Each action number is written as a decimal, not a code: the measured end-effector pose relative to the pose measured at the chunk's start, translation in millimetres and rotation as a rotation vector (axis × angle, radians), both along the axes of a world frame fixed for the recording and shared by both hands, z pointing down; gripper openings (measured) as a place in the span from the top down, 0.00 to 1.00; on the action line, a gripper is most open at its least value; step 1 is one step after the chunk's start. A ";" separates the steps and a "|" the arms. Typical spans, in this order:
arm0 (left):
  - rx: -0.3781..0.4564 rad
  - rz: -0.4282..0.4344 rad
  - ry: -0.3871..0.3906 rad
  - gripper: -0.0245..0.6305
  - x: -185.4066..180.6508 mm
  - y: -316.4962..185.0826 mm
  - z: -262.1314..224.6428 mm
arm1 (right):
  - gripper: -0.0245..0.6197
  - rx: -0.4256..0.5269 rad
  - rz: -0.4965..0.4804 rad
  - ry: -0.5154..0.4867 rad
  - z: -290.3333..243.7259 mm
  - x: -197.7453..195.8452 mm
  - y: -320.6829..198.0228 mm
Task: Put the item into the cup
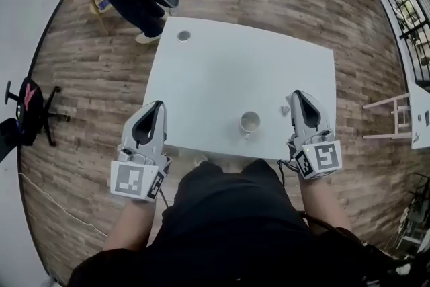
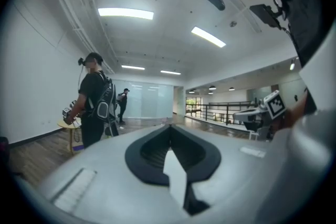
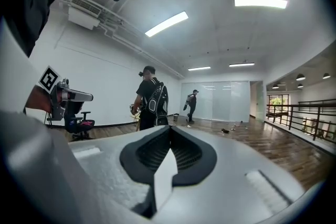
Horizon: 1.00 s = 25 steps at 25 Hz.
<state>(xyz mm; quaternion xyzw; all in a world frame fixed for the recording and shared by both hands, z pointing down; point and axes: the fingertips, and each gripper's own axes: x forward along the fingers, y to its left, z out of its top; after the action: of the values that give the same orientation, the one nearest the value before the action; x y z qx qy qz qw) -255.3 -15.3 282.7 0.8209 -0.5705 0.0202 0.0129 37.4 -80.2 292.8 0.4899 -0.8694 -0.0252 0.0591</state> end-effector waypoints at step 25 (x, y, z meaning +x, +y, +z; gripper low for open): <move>0.019 0.287 -0.015 0.96 103.1 -79.0 -10.2 | 0.96 0.005 0.316 -0.024 12.3 108.8 17.5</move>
<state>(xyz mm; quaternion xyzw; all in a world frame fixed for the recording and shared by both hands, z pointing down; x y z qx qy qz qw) -152.2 -94.2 272.5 0.8940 -0.4475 0.0225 -0.0022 146.2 -62.7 305.1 0.6210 -0.7821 -0.0121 0.0508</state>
